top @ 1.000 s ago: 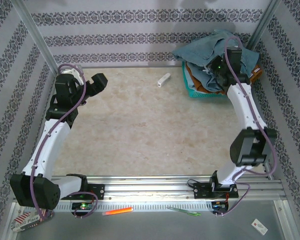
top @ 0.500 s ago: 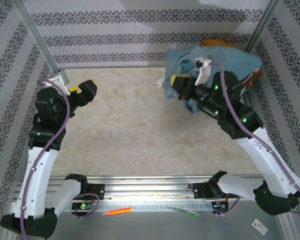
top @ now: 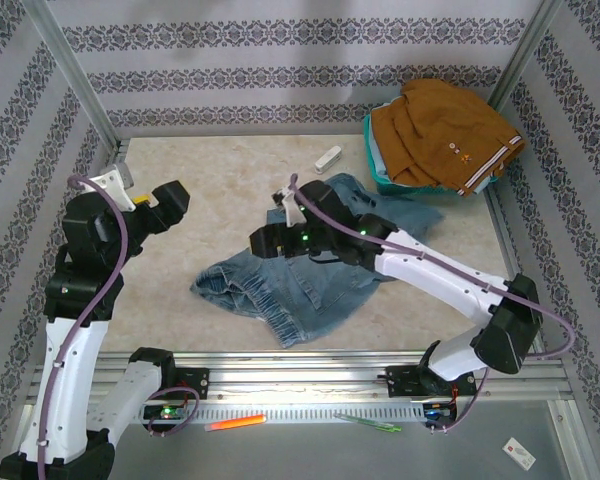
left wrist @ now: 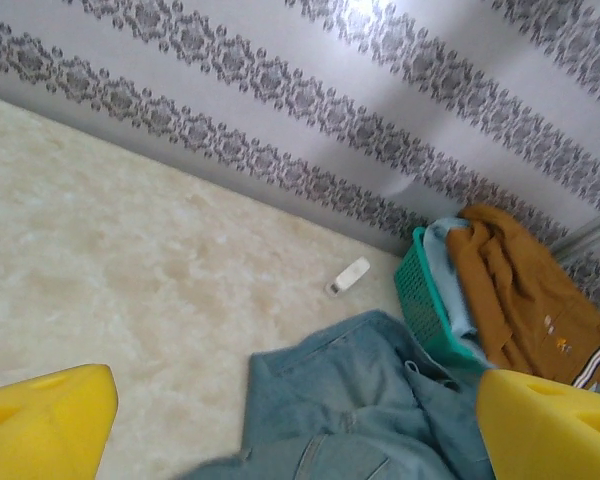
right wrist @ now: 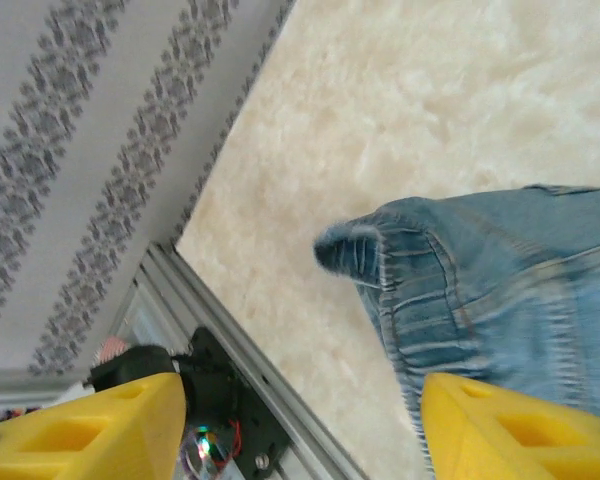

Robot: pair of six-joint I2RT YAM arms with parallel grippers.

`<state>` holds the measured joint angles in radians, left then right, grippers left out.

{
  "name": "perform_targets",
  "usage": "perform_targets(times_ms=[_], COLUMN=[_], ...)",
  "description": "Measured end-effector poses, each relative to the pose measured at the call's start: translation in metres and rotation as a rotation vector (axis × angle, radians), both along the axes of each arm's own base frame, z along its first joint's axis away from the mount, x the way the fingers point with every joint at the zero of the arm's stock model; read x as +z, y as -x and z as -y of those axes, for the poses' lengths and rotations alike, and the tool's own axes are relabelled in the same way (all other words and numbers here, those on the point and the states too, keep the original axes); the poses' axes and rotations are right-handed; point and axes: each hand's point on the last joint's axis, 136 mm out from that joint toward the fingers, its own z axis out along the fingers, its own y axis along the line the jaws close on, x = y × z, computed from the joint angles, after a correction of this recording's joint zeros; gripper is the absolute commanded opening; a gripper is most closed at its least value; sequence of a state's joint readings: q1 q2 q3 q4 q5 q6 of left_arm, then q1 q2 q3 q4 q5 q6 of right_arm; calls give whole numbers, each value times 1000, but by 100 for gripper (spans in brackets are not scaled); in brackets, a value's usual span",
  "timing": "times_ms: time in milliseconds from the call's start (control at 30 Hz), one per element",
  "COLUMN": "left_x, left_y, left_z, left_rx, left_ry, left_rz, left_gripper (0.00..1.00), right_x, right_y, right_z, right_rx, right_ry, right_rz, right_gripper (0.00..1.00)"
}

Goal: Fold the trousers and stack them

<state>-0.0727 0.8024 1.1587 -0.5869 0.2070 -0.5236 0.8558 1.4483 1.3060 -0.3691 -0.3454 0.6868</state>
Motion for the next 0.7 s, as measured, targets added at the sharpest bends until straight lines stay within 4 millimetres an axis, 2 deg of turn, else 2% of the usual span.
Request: perform_targets(times_ms=[67,133,233,300,333,400,500,600,700], left_x=[-11,-26,-55,-85,-101,-137,-183,-220,-255], left_y=[-1,-2,5,20,29,52,89,116,127], left_z=[7,24,72,114,131,165,205,229,238], left_rx=[-32,-97,-250,-383,-434,-547,-681,-761,-790], left_ry=[-28,-74,-182,-285,-339,-474,-684,-854,-963], left_rz=[-50,-104,-182,-242,-268,-327,-382,-417,-475], left_gripper=[89,89,88,88,88,88,92,100,100], right_x=[16,39,59,56,49,23,-31,-79,-105], right_y=[-14,-33,-55,-68,-72,-80,-81,-70,-61], right_z=[18,49,113,167,189,240,290,315,323], right_rx=[-55,-154,-338,-492,-555,-707,-847,-919,-936], right_ry=[-26,-53,-72,-60,-49,-10,34,54,47], right_rz=[30,82,154,174,167,122,-6,-143,-221], right_gripper=[66,66,67,67,67,67,67,68,70])
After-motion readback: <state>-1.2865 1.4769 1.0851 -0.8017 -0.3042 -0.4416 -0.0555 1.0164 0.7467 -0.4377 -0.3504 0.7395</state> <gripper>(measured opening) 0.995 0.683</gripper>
